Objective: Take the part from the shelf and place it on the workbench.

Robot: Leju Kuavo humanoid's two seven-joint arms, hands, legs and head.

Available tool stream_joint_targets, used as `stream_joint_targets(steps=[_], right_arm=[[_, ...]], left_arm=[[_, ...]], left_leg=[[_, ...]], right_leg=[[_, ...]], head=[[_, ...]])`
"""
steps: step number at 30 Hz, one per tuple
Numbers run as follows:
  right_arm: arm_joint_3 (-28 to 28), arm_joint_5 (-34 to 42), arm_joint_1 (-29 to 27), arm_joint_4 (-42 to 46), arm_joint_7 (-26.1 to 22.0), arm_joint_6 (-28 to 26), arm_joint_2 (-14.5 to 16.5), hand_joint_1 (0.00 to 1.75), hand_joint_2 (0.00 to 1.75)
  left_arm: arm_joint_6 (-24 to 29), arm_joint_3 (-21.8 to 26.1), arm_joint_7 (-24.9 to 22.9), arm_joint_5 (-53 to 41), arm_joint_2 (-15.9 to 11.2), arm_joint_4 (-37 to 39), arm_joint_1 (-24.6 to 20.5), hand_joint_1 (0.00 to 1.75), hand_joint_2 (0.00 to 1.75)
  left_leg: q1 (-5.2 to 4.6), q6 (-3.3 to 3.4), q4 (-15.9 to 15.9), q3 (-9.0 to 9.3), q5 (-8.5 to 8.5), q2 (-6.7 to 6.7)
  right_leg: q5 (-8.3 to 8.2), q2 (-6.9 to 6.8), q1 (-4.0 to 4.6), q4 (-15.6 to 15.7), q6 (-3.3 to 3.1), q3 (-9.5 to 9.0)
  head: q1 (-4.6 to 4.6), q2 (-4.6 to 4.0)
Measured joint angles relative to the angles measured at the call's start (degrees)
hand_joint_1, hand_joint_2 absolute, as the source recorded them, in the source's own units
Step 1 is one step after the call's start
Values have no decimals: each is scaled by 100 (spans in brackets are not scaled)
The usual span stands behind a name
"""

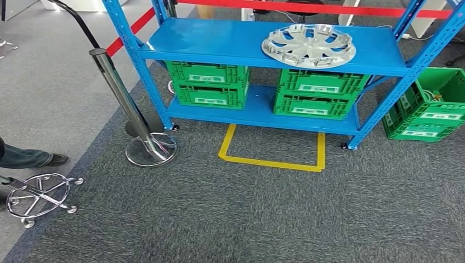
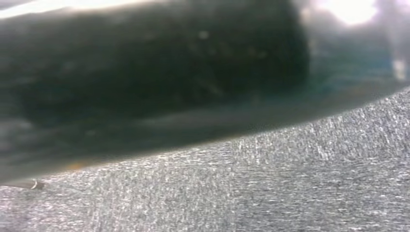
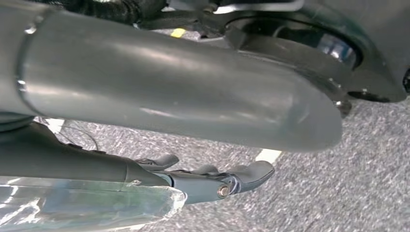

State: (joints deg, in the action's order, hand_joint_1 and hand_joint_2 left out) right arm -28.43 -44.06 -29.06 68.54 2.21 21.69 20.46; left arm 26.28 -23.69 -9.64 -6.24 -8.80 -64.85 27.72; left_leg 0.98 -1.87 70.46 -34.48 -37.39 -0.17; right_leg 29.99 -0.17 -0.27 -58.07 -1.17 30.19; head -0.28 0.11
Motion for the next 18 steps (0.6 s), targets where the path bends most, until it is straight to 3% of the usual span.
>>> stream_joint_targets(steps=[1,2,3,5,6,8,11,13,15,16,17,18], right_arm=[[-2,5,0,-1,6,-1,0,0,0],[-4,10,-1,-3,11,-4,0,0,0],[-6,17,0,-5,15,-9,0,0,0],[-10,32,1,-10,23,-20,0,0,0],[-11,42,3,-12,27,-23,0,0,0],[-11,59,7,-15,34,-28,0,0,0],[-11,85,10,-15,43,-35,0,0,0],[-8,103,17,-15,52,-40,0,0,0],[-2,124,21,-15,78,-48,0,0,0],[-1,142,17,-16,101,-57,0,0,0],[-1,163,12,-16,125,-71,0,0,0],[-1,194,9,-17,153,-93,0,0,0]], left_arm=[[-28,42,0,-40,16,0,13,0,0],[-56,85,0,-81,34,0,25,0,0],[-81,129,0,-115,53,0,34,0,0],[-119,210,0,-171,82,0,41,0,0],[-133,245,1,-188,99,0,41,0,0],[-153,307,3,-214,136,0,48,0,0],[-195,403,7,-271,203,-1,91,0,0],[-240,465,8,-324,245,-2,103,0,0],[-313,534,11,-406,286,-2,107,0,0],[-370,584,17,-473,315,-2,112,0,0],[-435,646,28,-555,352,-2,119,0,0],[-517,724,48,-655,395,-2,128,0,0]], left_leg=[[1,-6,276,-175,-49,0],[1,-6,367,-263,16,0],[0,3,243,-245,185,0],[-4,43,-429,24,634,1],[-10,68,-770,168,767,0],[-28,119,-1094,306,819,-1],[-17,206,-1163,333,799,-2],[11,266,-1206,368,796,4],[7,301,-1210,390,764,12],[5,309,-1210,407,743,15],[4,311,-1210,434,717,13],[3,306,-1209,474,685,10]], right_leg=[[22,0,4,0,-9,-7],[48,1,8,0,-12,-21],[76,4,10,0,-8,-45],[141,7,11,0,17,-128],[180,12,25,-11,46,-161],[230,12,43,-16,113,-188],[293,13,38,-31,211,-210],[517,18,26,-411,272,-44],[841,18,12,-1165,307,377],[921,17,8,-1478,317,582],[887,17,7,-1622,320,710],[730,17,7,-1545,317,731]], head=[[2,0],[3,0],[2,0],[2,0],[3,0],[11,1],[22,1],[50,1],[75,1],[75,0],[75,0],[76,0]])
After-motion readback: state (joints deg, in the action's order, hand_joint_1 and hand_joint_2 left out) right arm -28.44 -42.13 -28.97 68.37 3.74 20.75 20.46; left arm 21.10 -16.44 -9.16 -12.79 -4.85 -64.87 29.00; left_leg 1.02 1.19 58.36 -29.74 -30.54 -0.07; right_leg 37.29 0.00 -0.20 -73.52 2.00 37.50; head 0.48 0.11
